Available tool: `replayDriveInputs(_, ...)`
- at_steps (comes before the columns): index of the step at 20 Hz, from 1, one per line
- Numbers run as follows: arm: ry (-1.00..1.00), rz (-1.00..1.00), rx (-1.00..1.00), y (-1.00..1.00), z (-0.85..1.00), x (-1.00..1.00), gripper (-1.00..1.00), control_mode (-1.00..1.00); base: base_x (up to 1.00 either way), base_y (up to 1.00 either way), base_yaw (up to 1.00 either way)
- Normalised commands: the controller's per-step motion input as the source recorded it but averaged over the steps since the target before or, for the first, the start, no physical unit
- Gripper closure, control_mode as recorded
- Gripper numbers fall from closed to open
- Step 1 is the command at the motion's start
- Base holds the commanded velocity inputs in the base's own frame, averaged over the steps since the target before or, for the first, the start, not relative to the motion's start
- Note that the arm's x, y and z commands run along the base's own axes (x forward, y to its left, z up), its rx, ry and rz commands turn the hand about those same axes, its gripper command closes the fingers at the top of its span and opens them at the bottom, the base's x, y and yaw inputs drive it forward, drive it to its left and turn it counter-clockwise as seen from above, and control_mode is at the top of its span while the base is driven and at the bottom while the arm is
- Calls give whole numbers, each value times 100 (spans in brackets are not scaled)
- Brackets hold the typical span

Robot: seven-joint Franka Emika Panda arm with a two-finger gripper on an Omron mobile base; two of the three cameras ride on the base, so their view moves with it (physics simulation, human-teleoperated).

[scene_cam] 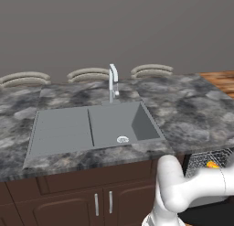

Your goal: Pick up the cup and bowl from the counter, place them in the dishwasher, and close the dishwasher door.

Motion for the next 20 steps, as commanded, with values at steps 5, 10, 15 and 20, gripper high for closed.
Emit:
replayDriveInputs(5, -1, 6, -9, 100, -5, -26, 100, -100, 0, 0, 0)
replayDriveInputs(10, -6, 3, -10, 100, -3, -63, 100, -100, 0, 0, 0)
replayDriveInputs(15, -9, 0, -12, 98, -6, -77, 100, -100, 0, 0, 0)
replayDriveInputs(20, -5, -4, -14, 85, -27, -43, 100, -100, 0, 0, 0)
